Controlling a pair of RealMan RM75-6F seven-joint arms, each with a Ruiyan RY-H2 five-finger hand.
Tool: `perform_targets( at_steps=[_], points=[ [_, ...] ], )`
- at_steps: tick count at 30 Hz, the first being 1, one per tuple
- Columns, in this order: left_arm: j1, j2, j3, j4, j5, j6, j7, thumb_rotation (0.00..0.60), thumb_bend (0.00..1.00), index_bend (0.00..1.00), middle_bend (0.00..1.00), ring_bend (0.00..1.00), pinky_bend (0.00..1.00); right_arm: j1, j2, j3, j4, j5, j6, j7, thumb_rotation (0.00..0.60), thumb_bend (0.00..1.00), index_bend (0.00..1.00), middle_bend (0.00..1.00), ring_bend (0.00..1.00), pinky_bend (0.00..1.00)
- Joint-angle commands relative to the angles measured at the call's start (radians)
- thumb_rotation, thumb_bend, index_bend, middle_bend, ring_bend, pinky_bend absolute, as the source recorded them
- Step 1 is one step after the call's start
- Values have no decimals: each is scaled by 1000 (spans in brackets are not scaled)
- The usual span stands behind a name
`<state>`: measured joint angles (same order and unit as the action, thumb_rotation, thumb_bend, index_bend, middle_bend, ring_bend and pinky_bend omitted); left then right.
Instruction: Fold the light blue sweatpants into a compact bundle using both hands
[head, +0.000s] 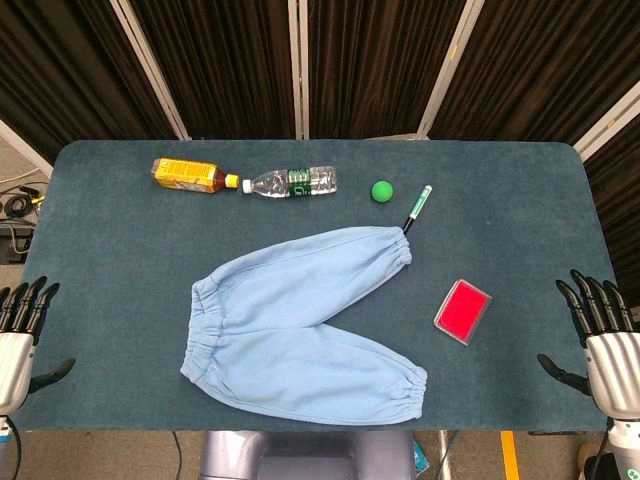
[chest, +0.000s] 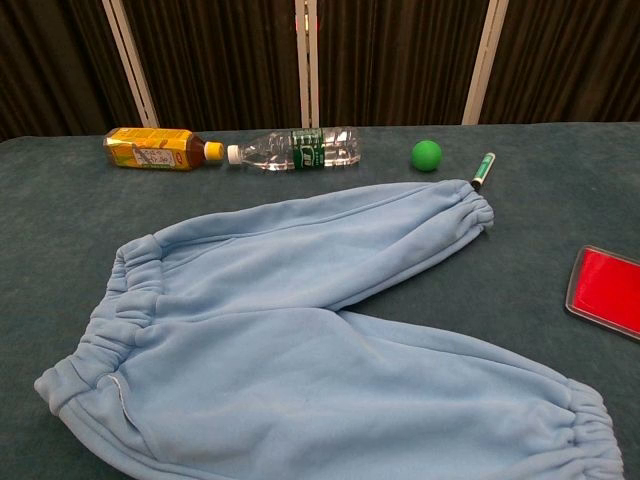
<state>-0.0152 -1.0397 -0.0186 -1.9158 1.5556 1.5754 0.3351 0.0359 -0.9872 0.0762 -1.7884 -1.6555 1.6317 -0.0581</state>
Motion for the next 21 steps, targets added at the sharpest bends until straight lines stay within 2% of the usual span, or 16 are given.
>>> perform_targets(
  at_steps=[1, 10, 14, 17, 21],
  points=[
    [-3, 0, -2, 1, -4, -5, 0, 600, 0, 0, 0, 0, 0, -1, 2, -3, -2, 1, -3, 10, 600, 0, 12, 0, 0, 0],
    [-6, -4, -8, -2, -20, -12, 12, 600, 0, 0, 0, 0, 0, 9, 5, -17, 8, -7, -35, 11, 600, 0, 12, 0, 0, 0],
    [-12, -10, -7, -1, -25, -24, 25, 600, 0, 0, 0, 0, 0, 28, 16, -44, 8, -40, -85, 8, 600, 0, 17, 0, 0, 0],
    [-13, -9, -7, -1, -27, -28, 25, 600, 0, 0, 0, 0, 0, 58, 18, -70, 22, -88, -146, -3, 600, 0, 70, 7, 0, 0],
    [-19, -7, -17, -1, -46, -34, 20, 600, 0, 0, 0, 0, 0, 123, -26, -110, 112, -239, -196, 46, 600, 0, 186, 112, 5, 34]
  ],
)
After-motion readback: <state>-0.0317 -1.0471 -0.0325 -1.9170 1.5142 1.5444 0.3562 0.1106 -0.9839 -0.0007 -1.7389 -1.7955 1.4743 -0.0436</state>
